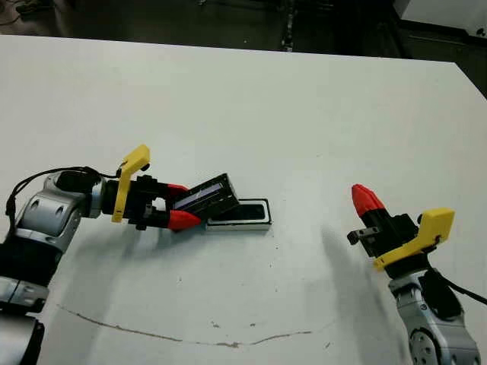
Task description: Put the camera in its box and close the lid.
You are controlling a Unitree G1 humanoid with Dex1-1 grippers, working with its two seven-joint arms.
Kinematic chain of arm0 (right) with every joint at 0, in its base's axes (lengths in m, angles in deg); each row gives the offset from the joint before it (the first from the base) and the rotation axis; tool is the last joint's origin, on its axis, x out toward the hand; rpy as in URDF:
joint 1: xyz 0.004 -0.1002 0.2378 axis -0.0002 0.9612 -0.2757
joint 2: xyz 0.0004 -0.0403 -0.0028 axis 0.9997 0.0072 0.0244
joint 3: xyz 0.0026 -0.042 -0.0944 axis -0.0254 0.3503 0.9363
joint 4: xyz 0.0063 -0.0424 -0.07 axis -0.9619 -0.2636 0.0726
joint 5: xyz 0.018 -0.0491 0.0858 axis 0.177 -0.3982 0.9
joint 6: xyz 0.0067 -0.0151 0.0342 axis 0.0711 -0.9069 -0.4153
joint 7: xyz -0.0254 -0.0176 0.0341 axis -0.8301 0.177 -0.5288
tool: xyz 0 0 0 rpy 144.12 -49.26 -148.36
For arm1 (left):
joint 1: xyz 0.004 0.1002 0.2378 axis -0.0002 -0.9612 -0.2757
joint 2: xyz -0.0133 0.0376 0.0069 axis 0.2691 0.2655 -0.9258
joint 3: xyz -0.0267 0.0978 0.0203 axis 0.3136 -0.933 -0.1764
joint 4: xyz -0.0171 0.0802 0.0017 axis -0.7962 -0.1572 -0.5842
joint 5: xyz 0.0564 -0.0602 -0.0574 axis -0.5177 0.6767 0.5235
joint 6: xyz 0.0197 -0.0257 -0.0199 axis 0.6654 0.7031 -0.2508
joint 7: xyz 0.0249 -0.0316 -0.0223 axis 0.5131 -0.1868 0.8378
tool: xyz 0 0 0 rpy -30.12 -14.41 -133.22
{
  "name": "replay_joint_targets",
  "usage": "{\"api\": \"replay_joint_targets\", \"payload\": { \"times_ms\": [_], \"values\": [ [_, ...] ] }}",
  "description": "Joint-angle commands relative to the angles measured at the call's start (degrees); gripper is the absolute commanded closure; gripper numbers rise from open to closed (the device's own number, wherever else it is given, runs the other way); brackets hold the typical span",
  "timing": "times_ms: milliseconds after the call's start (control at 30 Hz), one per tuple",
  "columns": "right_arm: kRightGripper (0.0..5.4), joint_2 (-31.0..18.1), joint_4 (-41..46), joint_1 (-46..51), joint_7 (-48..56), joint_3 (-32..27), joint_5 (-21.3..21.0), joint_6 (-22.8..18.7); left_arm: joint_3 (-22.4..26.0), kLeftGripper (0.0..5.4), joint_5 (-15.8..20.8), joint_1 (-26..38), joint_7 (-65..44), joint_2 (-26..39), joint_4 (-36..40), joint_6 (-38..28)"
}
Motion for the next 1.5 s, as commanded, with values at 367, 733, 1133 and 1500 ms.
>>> {"api": "replay_joint_targets", "payload": {
  "times_ms": [367,733,1133,1500],
  "values": [
    [5.4,-0.49,-0.08,0.31,-0.47,0.12,-0.29,0.1,-1.81,2.24,0.48,-3.06,-1.62,-1.08,2.14,-0.85],
    [5.4,-0.4,-0.44,0.28,0.17,-0.01,0.38,0.6,-3.53,2.24,-1.22,-2.97,-0.44,-3.34,0.36,-2.96],
    [5.4,-0.53,0.07,0.49,-0.3,0.04,0.02,0.16,-7.82,2.24,-5.14,-0.17,1.02,-6.53,-3.96,-4.07],
    [5.4,-0.58,1.02,0.3,-0.69,0.18,0.79,-1.42,-10.26,2.24,-6.98,2.99,0.37,-8.76,-7.07,-4.59]
  ]
}}
